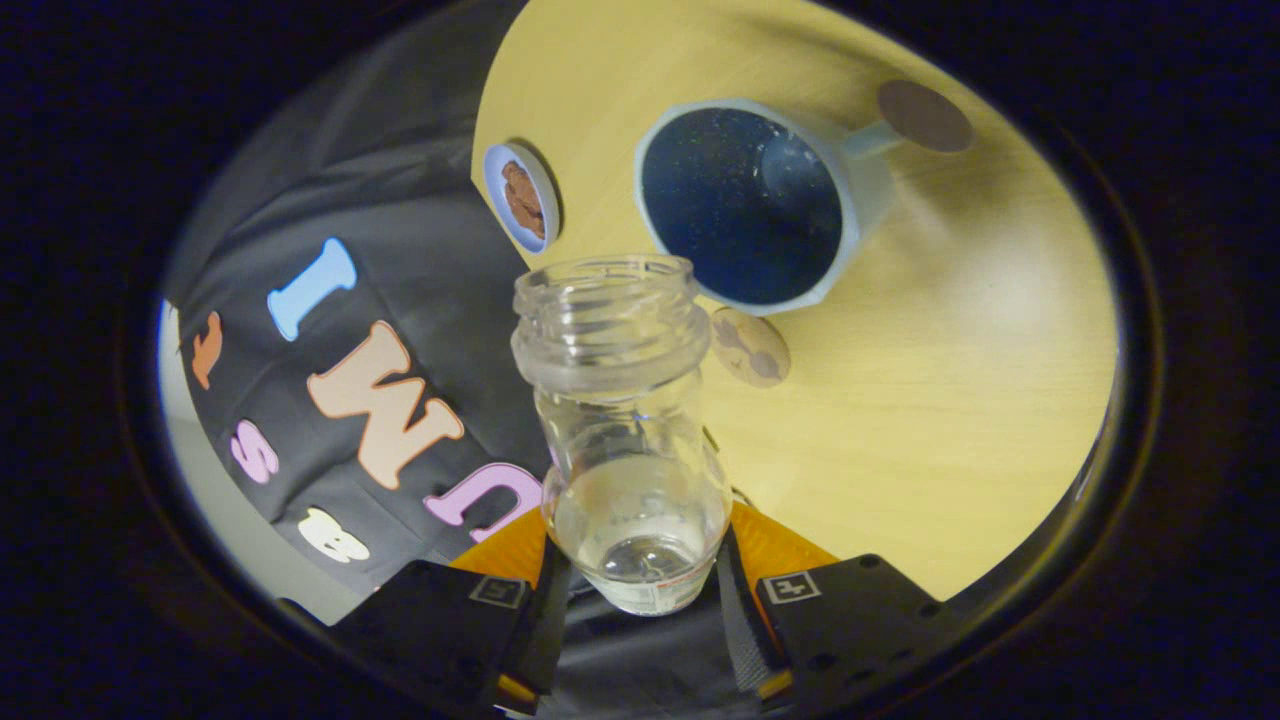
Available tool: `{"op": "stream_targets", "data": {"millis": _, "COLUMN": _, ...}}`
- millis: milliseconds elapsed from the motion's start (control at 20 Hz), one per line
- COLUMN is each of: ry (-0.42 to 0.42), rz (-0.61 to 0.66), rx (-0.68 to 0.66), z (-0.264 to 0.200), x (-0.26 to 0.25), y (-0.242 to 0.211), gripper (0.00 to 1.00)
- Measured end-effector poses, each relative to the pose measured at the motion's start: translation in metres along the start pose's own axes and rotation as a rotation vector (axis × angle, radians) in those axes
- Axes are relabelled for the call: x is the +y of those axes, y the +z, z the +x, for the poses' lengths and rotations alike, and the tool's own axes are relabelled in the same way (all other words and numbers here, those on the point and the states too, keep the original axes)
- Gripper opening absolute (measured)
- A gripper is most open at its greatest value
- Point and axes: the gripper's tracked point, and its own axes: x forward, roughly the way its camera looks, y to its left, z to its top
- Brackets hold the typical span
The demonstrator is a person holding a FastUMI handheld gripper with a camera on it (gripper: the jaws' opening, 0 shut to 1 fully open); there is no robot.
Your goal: Take the bottle from table, then pour the juice into the cup, finally place the bottle on the coaster
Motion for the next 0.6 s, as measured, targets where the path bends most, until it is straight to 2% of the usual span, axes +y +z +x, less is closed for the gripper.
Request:
{"op": "stream_targets", "data": {"millis": 400, "ry": -0.068, "rz": -0.332, "rx": -0.115, "z": 0.007, "x": -0.016, "y": 0.008, "gripper": 0.70}}
{"op": "stream_targets", "data": {"millis": 600, "ry": -0.091, "rz": -0.537, "rx": -0.200, "z": 0.011, "x": -0.021, "y": 0.012, "gripper": 0.70}}
